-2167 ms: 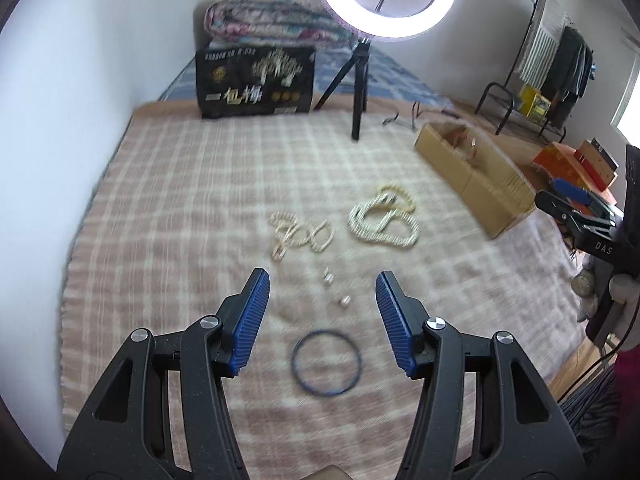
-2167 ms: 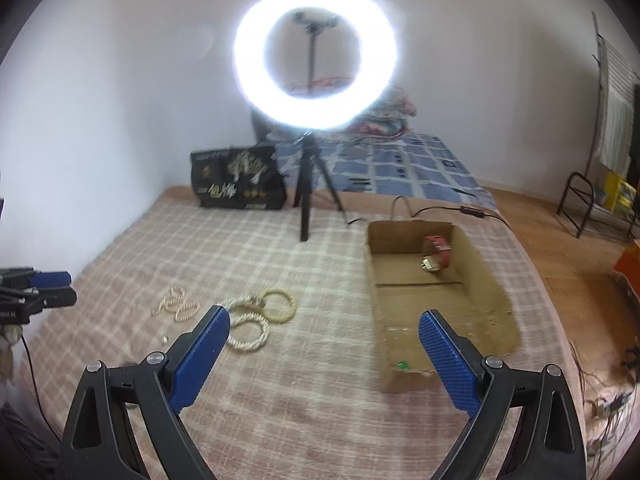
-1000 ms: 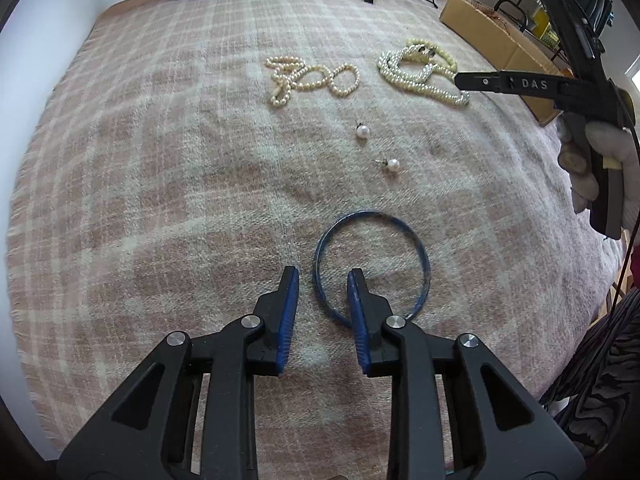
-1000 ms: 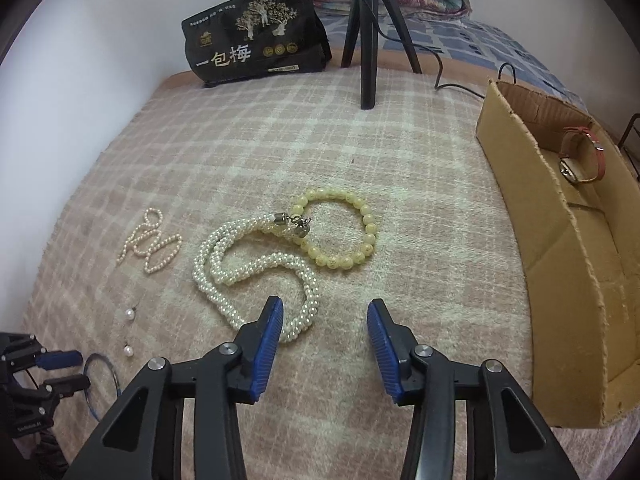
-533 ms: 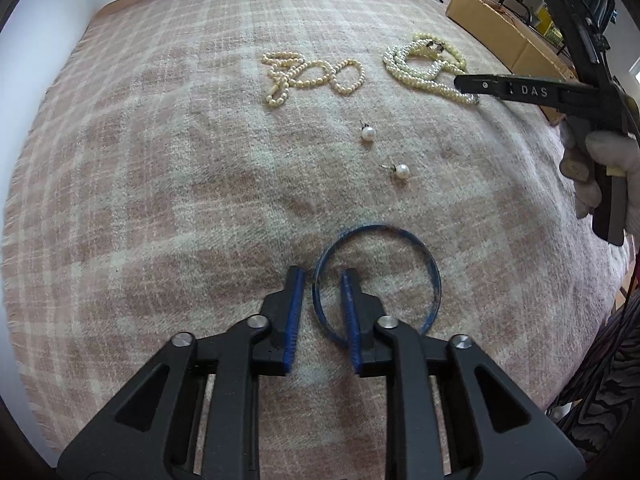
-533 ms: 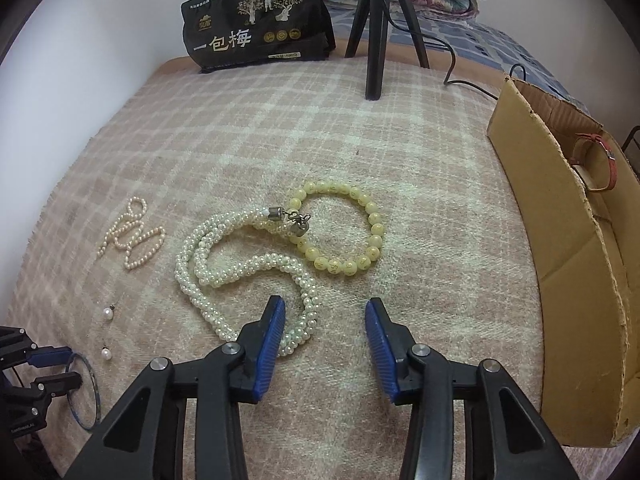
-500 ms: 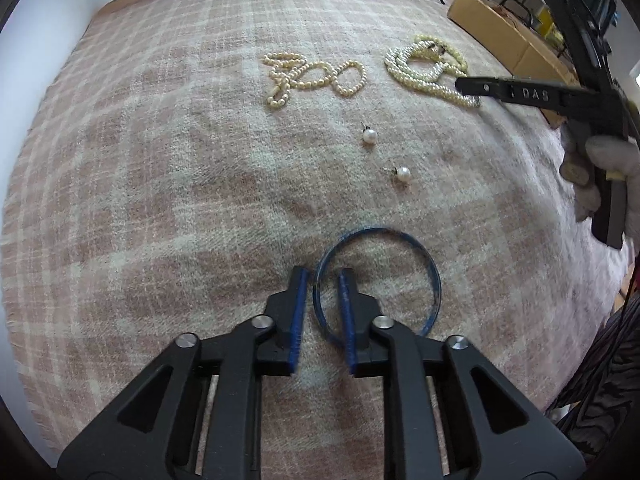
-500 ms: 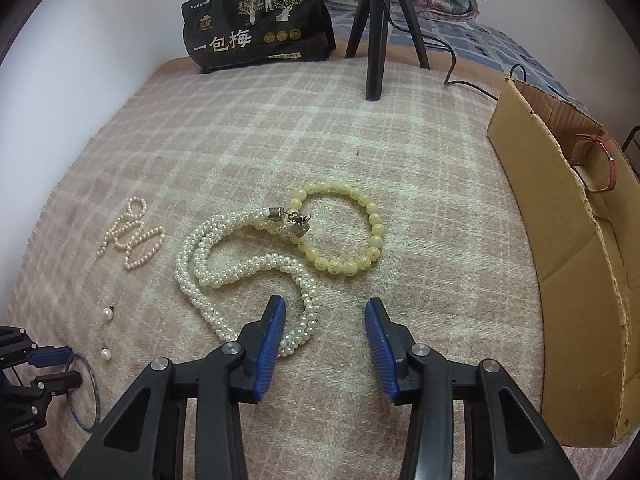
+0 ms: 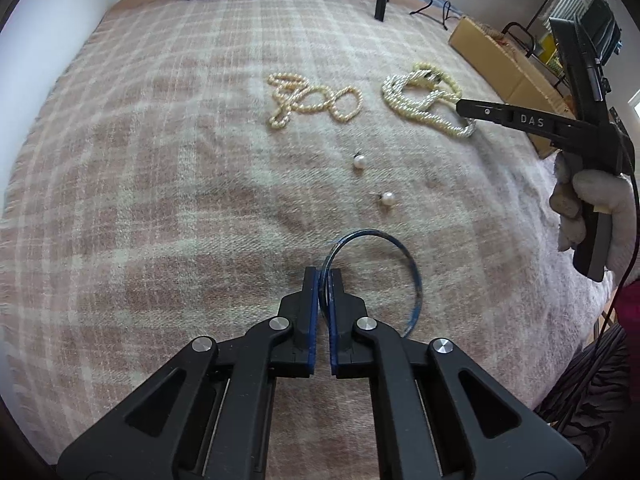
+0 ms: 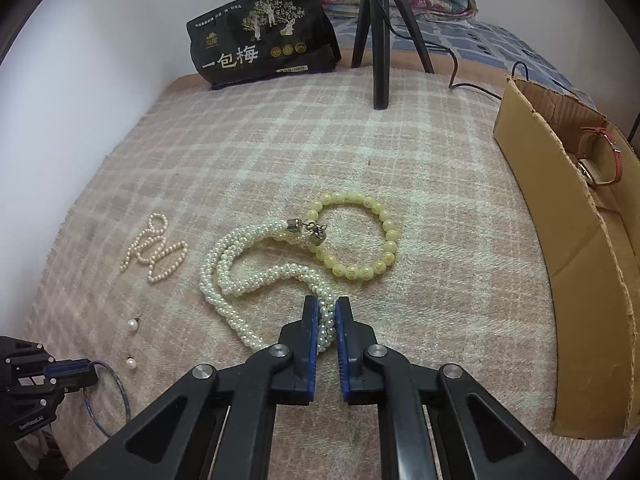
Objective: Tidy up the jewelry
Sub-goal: 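Lift the blue bangle with the left tool while the right tool lifts the pearl necklace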
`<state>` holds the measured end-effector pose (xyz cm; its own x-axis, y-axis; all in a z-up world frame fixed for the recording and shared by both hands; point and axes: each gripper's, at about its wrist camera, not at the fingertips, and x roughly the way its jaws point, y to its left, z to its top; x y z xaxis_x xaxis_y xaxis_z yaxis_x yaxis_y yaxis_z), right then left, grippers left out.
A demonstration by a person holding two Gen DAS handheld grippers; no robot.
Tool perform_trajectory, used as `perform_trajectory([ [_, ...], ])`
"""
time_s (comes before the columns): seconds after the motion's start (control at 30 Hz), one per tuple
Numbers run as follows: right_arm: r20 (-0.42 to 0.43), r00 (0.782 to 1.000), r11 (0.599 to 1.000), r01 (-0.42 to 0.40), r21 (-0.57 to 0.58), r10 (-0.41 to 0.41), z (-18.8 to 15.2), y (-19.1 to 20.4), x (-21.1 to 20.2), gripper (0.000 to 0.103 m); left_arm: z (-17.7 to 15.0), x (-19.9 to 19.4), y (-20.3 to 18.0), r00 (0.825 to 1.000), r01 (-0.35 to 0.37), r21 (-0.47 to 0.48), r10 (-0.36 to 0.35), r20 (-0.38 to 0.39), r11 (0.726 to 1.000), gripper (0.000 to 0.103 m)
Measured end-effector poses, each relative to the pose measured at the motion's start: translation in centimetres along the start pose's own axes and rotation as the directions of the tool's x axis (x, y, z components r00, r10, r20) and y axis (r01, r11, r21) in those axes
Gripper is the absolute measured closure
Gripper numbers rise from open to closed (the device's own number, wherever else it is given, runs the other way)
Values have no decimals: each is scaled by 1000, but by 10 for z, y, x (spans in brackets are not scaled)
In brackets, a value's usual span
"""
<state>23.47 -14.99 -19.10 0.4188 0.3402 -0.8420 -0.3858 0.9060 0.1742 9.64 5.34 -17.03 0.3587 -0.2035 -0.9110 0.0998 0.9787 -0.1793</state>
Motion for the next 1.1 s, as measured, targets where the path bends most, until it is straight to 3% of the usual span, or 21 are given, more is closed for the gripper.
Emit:
perform_trajectory([
  [0.47, 131, 991, 997, 26, -67, -17, 8, 20, -49, 97, -3, -27, -16, 997, -8, 28, 6, 73, 1000, 102],
  [1.1, 304, 952, 994, 55, -97, -23, 15, 33, -136, 98, 7, -77, -42, 980, 11, 54, -22, 195, 998, 102],
])
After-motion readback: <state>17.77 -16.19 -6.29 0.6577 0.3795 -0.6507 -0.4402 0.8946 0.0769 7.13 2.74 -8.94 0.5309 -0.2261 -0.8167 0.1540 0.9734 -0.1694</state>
